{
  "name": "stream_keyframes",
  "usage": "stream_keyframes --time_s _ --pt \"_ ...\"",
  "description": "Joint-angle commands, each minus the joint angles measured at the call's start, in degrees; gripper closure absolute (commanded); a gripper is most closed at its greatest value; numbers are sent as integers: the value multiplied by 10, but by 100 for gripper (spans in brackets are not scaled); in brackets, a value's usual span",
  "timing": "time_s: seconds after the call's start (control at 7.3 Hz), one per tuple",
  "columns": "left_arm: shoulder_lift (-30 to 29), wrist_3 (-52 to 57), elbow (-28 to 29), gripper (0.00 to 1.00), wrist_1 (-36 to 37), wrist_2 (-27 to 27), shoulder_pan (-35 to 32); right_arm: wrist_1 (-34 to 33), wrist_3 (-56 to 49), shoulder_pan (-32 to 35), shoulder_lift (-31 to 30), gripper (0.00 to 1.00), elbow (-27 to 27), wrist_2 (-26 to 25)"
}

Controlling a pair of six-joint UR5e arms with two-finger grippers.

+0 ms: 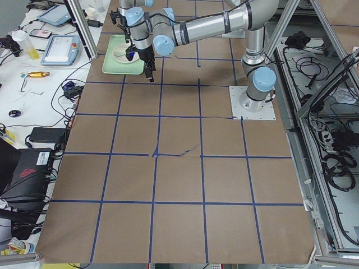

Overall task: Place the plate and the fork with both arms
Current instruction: 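Lower the right gripper over the yellow fork while the left gripper withdraws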

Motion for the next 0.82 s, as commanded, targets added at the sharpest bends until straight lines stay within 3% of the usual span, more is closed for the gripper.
stream_keyframes --time_s 0.0,0.41,0.68 --pt "0 1 0 0 0 0 1 -12 -4 0 11 51 1 2" --pt "-1 -8 -10 0 0 -2 1 -17 -5 1 18 52 1 26" --pt "-1 1 -40 0 73 0 1 -34 -5 1 29 55 1 27"
